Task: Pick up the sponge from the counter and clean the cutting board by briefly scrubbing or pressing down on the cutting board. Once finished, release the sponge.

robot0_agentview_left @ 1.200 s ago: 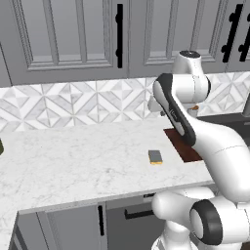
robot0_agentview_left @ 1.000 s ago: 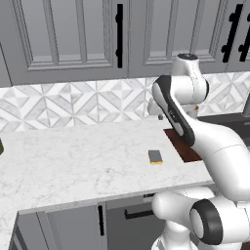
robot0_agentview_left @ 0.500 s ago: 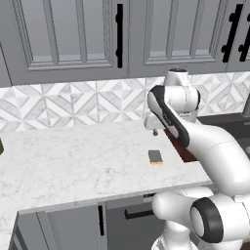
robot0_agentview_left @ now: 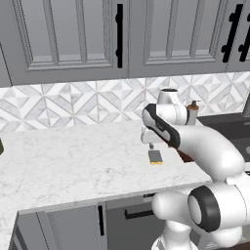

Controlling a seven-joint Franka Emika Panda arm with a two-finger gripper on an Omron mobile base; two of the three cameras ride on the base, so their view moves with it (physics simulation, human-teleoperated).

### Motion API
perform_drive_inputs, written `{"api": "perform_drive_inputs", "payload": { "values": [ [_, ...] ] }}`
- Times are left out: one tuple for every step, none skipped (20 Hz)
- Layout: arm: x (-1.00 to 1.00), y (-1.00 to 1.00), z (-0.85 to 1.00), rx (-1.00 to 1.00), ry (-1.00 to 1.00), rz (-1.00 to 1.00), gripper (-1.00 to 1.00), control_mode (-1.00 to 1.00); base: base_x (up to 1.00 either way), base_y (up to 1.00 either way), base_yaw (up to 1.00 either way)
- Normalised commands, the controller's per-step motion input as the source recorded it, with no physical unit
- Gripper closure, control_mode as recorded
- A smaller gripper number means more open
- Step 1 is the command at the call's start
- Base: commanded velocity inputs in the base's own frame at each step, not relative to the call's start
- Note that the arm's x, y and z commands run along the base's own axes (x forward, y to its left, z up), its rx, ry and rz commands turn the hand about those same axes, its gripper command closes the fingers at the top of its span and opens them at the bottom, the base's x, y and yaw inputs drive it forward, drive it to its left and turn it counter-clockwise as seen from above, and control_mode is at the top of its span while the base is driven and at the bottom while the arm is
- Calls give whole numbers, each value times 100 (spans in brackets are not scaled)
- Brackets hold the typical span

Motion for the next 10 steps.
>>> {"api": "perform_drive_inputs", "payload": {
  "values": [
    [13, -21, -56, -1, -1, 0, -100, -100, 0, 0, 0],
    [13, -27, -61, -2, 0, -1, -100, -100, 0, 0, 0],
    [24, -24, -64, -1, 0, -3, -100, -100, 0, 0, 0],
    [29, -19, -56, -1, 0, -4, -100, -100, 0, 0, 0],
    [34, -15, -58, 0, 0, -5, -100, -100, 0, 0, 0],
    [33, -7, -57, 0, 0, -5, -100, -100, 0, 0, 0],
    [31, -3, -56, 0, 0, -6, -100, -100, 0, 0, 0],
    [27, -6, -50, 0, 0, -5, -100, -100, 0, 0, 0],
    [19, -9, -51, 0, 0, -4, -100, -100, 0, 0, 0],
    [16, -15, -50, 0, 0, -4, -100, -100, 0, 0, 0]
  ]
}}
